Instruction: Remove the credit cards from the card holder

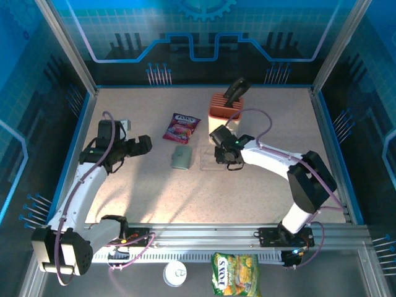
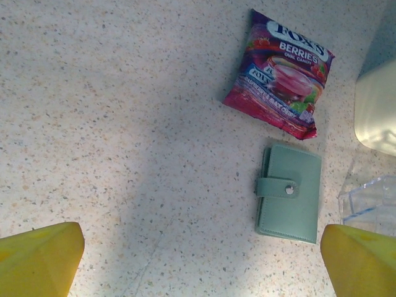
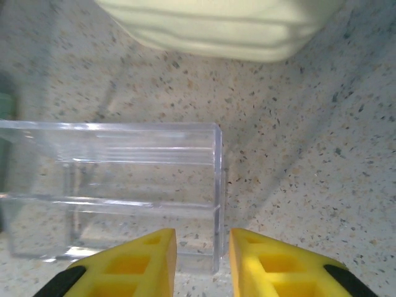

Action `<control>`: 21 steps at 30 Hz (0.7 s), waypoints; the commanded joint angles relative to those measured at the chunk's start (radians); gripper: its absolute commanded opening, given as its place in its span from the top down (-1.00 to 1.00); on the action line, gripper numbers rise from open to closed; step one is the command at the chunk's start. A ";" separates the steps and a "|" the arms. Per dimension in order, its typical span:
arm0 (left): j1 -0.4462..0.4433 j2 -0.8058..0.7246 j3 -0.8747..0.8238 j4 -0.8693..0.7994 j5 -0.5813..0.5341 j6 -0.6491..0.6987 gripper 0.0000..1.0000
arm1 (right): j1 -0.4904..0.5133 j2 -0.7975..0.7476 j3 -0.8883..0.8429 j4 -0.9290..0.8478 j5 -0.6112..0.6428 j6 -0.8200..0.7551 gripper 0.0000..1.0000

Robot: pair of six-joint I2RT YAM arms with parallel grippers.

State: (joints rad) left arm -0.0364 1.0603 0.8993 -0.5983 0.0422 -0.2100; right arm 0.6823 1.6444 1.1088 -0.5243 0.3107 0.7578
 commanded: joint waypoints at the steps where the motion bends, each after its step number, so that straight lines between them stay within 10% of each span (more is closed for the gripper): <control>1: -0.033 0.018 0.005 -0.034 0.048 0.006 -0.97 | 0.011 -0.095 -0.019 -0.023 0.015 -0.004 0.37; 21: -0.361 0.490 0.251 -0.064 0.112 -0.173 -0.81 | -0.071 -0.421 -0.250 -0.007 -0.205 -0.078 -0.03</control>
State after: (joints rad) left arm -0.3725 1.4921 1.0885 -0.6239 0.1463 -0.3683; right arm 0.6327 1.2682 0.9001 -0.5083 0.1329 0.6941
